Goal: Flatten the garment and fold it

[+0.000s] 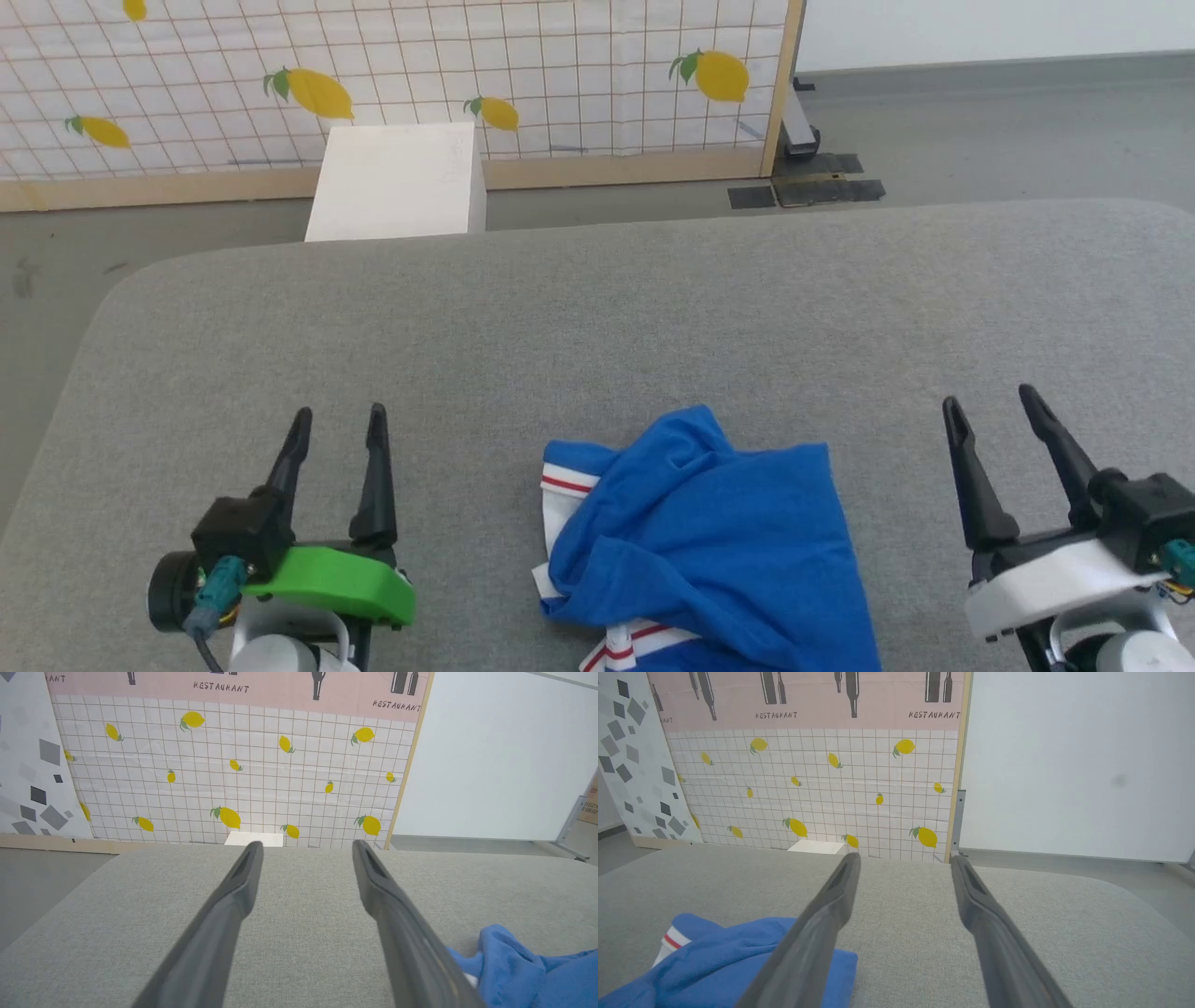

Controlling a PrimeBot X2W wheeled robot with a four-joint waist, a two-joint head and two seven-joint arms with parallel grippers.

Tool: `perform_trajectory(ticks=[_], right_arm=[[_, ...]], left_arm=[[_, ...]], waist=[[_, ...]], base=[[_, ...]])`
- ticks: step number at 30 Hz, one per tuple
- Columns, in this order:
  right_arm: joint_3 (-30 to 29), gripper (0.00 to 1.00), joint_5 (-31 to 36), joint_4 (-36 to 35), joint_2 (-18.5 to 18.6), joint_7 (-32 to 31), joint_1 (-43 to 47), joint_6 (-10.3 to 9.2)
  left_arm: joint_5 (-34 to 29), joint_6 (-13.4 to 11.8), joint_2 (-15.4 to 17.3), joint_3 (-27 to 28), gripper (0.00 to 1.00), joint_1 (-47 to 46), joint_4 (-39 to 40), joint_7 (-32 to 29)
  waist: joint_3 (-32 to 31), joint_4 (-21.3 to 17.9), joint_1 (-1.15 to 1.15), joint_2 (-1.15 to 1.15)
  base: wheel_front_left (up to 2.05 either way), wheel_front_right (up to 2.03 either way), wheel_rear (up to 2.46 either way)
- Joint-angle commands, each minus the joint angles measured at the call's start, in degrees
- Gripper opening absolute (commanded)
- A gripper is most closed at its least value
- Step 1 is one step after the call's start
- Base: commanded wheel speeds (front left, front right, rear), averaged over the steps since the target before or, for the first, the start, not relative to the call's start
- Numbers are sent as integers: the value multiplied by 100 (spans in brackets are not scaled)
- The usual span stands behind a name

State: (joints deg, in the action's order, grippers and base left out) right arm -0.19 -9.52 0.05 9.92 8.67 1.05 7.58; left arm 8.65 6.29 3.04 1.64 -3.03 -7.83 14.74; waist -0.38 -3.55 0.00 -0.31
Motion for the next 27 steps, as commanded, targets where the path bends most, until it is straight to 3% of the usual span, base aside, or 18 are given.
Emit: perform_trajectory(ticks=[1, 20, 23, 27], right_arm=[[29, 100, 35, 26, 20, 54, 103, -9], [77, 100, -208, 154, -40, 147, 203, -9], [25, 100, -1363, 239, -357, -149, 201, -9], [-275, 100, -3546, 457, -539, -1352, 105, -9]], left_arm=[[29, -45, -16, -45, 100, 81, -7, 26], [75, -130, -16, -163, 100, 160, -11, 26], [77, -142, -16, -151, 100, 181, -10, 26], [83, -150, -16, -128, 100, 185, -4, 26]], waist=[[-14, -8, 0, 31], [3, 2, 0, 31], [1, -13, 0, 31], [29, -35, 0, 31]], base=[[0, 0, 0], [0, 0, 0], [0, 0, 0], [0, 0, 0]])
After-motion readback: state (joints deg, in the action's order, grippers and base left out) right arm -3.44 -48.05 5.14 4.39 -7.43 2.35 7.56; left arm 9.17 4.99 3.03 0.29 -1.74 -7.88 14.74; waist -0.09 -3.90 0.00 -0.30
